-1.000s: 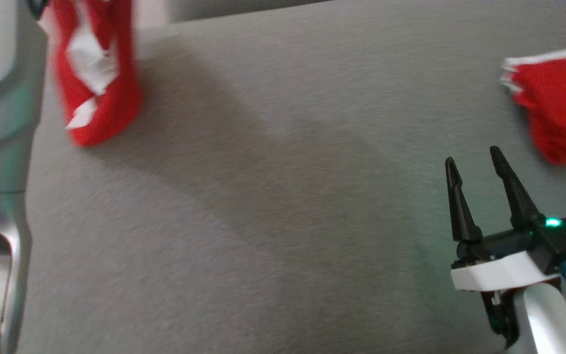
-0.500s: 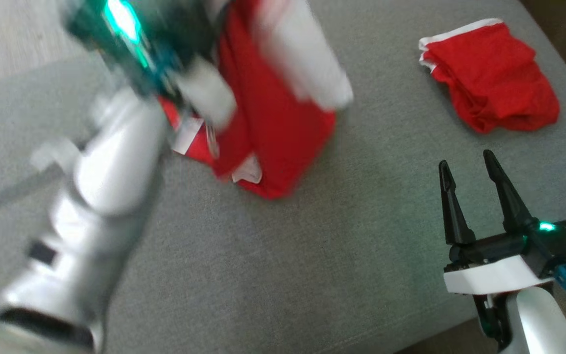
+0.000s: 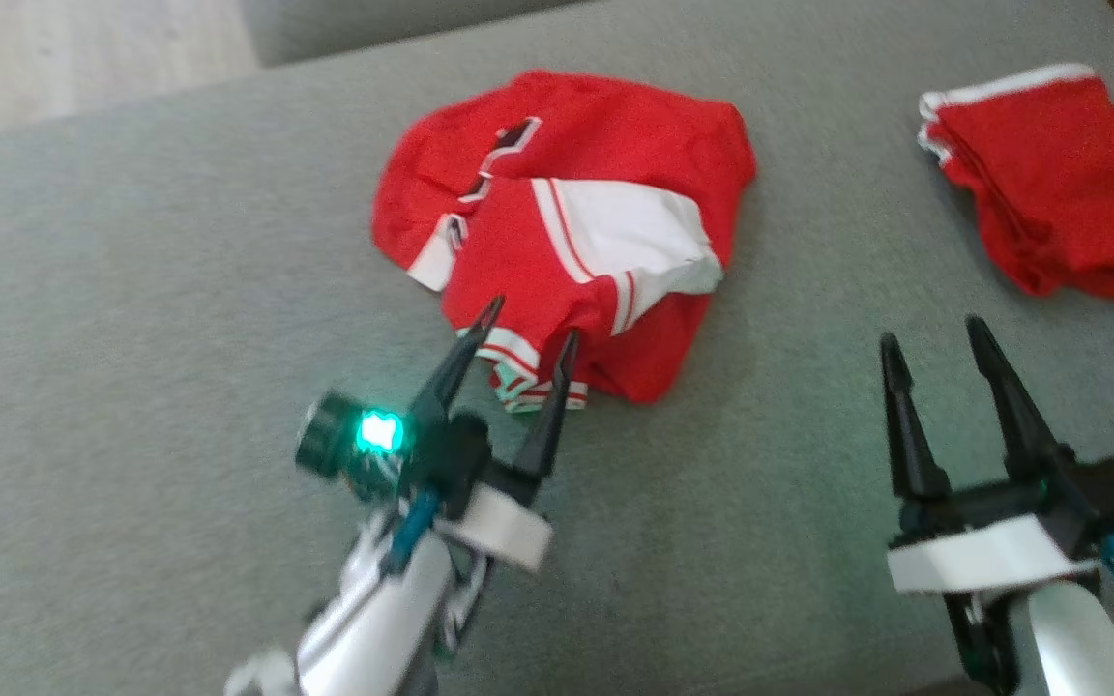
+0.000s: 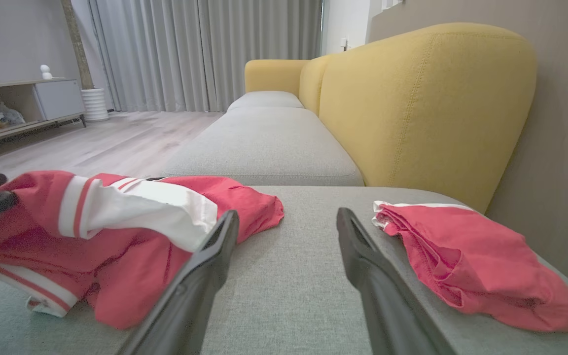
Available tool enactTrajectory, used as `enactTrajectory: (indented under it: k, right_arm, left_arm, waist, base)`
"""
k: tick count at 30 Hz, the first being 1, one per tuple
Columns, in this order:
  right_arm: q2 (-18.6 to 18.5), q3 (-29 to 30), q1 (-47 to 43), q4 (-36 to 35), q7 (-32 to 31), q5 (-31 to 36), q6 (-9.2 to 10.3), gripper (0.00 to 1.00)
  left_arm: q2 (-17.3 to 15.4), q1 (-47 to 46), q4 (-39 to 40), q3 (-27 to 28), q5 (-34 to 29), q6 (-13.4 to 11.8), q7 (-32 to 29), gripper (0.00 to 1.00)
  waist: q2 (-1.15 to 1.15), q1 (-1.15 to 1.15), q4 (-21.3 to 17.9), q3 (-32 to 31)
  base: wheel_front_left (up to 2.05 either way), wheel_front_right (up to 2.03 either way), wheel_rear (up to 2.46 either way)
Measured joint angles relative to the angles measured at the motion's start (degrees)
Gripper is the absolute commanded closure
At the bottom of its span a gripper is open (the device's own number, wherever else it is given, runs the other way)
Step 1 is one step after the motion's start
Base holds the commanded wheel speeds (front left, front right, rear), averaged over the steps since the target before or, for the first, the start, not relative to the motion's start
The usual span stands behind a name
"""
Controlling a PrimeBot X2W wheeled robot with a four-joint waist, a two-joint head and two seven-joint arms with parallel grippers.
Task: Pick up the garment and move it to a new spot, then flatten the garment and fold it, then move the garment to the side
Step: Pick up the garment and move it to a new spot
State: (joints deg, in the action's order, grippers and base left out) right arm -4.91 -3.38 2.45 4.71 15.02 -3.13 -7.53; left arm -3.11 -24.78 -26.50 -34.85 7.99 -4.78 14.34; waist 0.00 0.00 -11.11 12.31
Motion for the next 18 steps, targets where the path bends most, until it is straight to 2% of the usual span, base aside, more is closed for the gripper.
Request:
enactTrajectory:
  k: [3, 9, 14, 18]
  right_arm:
    - [-0.02, 1.37, -2.32, 0.36, 0.00, 0.00, 0.00, 0.00]
    - [0.38, 2.89, -7.10, 1.51, -0.01, 0.01, 0.00, 0.00]
    - [1.00, 3.46, -9.89, 2.33, -0.16, 0.11, 0.00, 0.00]
    - [1.64, 3.42, -10.77, 2.58, -0.16, 0.19, 0.00, 0.00]
  left_arm:
    - [0.38, 7.05, 7.32, 1.87, 0.62, -2.49, 0.20, 0.00]
    - [-1.04, 21.53, 17.69, 8.49, 0.51, -6.10, 0.20, 0.00]
    - [-1.09, 29.22, 25.08, 13.34, -0.57, -7.71, 0.29, 0.00]
    - [-0.94, 33.94, 28.38, 15.26, -1.36, -7.82, 0.30, 0.00]
  waist:
    - [0.00, 0.00, 2.03, -2.01]
    - [0.00, -0.01, 6.25, -7.29]
    - [0.00, -0.01, 9.49, -11.42]
    - [0.00, -0.01, 11.40, -13.84]
  base:
    - [0.00, 0.00, 0.00]
    - [0.00, 0.00, 0.00]
    - [0.00, 0.00, 0.00]
    - [0.00, 0.00, 0.00]
